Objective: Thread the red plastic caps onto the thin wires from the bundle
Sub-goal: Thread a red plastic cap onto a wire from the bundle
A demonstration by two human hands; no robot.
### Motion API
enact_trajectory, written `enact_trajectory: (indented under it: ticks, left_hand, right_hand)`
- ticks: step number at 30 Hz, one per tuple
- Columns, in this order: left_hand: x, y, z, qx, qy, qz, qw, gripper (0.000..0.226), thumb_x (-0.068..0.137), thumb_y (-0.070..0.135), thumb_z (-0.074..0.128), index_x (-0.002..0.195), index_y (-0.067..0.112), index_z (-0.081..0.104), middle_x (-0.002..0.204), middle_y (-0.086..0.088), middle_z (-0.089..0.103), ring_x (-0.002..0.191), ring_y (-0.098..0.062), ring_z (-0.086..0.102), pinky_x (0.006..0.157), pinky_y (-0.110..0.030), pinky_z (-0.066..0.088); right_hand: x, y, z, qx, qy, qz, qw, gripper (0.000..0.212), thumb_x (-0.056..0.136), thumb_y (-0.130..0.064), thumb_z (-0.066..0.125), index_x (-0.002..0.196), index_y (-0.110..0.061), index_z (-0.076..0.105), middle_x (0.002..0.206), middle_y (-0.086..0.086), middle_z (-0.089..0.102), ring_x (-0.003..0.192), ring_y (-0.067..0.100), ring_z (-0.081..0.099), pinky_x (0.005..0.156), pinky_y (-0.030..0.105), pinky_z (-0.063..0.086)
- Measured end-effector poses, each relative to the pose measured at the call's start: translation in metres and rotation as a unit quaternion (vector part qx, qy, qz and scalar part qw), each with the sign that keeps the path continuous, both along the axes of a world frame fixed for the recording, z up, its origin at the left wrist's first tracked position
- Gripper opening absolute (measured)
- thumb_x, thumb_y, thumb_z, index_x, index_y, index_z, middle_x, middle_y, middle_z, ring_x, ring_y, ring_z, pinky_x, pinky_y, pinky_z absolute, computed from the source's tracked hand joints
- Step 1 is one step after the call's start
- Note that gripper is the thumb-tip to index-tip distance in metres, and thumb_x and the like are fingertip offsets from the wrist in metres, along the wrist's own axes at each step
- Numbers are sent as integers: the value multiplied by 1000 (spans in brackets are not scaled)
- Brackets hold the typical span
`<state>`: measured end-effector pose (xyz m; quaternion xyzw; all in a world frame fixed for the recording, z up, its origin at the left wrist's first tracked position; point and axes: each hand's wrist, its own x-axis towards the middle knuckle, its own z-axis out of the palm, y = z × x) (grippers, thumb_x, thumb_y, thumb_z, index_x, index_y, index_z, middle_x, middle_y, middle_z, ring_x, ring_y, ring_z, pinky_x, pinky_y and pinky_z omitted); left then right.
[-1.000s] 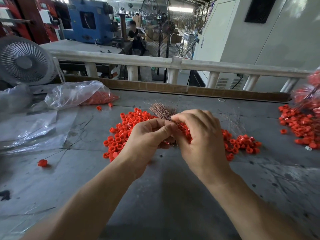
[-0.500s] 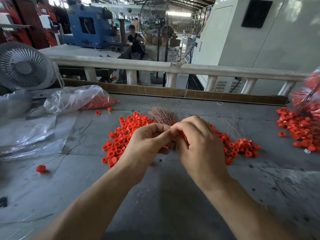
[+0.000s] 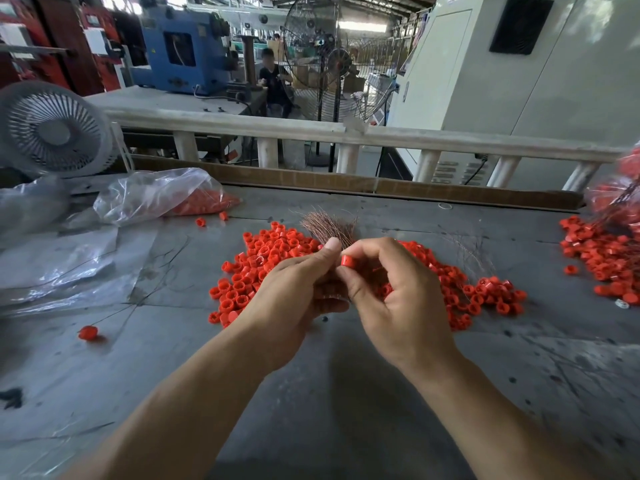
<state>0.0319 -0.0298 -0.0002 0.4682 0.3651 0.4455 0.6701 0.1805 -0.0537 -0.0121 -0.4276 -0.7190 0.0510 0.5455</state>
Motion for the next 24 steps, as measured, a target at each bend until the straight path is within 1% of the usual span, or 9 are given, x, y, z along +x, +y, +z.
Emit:
enact_trajectory:
  ticks: [4,6,8,11,13,16,19,21,24]
  left_hand:
    - [1,-1,2,15,-16,28,999,52,90,32,64,117,-12,64,119,-37,64,105,-38,63,105,-59,45]
    - [-1,1,0,25,0,44,999,51,93,34,65,115,-11,65,107,-30,69,96,-33,62,90,-51,51]
    - [-1,0,0,26,17,29,999,59,90,44,65,114,-10,67,100,-22,71,88,-27,65,82,-41,50]
    - [-1,-2,4,24,-4,18,1000,63,91,44,63,117,-13,63,118,-34,66,105,-44,67,99,-51,49]
    - [-2,-2,5,28,-32,27,999,56,93,35,64,121,-14,61,126,-40,59,121,-55,56,112,-62,39]
    - [-3,-1,5,25,-64,23,997,52,88,27,67,120,-14,61,127,-43,55,114,-49,58,111,-61,40]
    - [-4,1,3,28,-88,16,996,37,85,19,68,113,-5,67,107,-29,66,100,-35,65,89,-45,58]
    - [-5,3,2,31,-116,16,993,23,83,15,70,102,2,69,93,-18,65,84,-26,66,70,-31,59]
    - [-7,6,0,42,-129,34,990,16,78,15,73,90,6,70,81,-12,64,73,-18,65,68,-26,58]
  right_hand:
    - [-1,0,1,12,11,-15,1000,13,90,-8,75,100,-11,68,92,-7,68,85,6,66,78,13,50]
    - [-1,0,2,37,5,-29,999,13,89,-6,75,100,-9,68,92,-6,69,86,4,66,79,12,49]
    - [0,-1,2,51,4,-25,998,12,90,-4,74,101,-8,68,93,-5,71,88,4,69,80,19,54]
    - [1,-1,4,64,17,-10,998,12,91,-4,73,102,-6,68,94,-3,71,90,7,72,81,22,56]
    - [2,-2,3,69,13,-12,997,13,90,-3,73,101,-6,68,95,-3,70,89,7,70,82,19,54]
    - [2,-2,1,48,23,5,999,14,90,-5,75,102,-7,69,97,-3,70,91,9,69,82,20,53]
    - [0,-4,1,22,35,24,999,14,90,-11,77,102,-10,69,95,-7,70,89,11,69,79,20,52]
    - [-1,-4,1,5,45,29,999,13,91,-16,78,100,-13,69,92,-9,70,85,13,69,75,21,53]
    - [-2,-4,1,-17,67,22,997,11,91,-14,78,97,-14,68,89,-6,72,83,14,72,73,27,56]
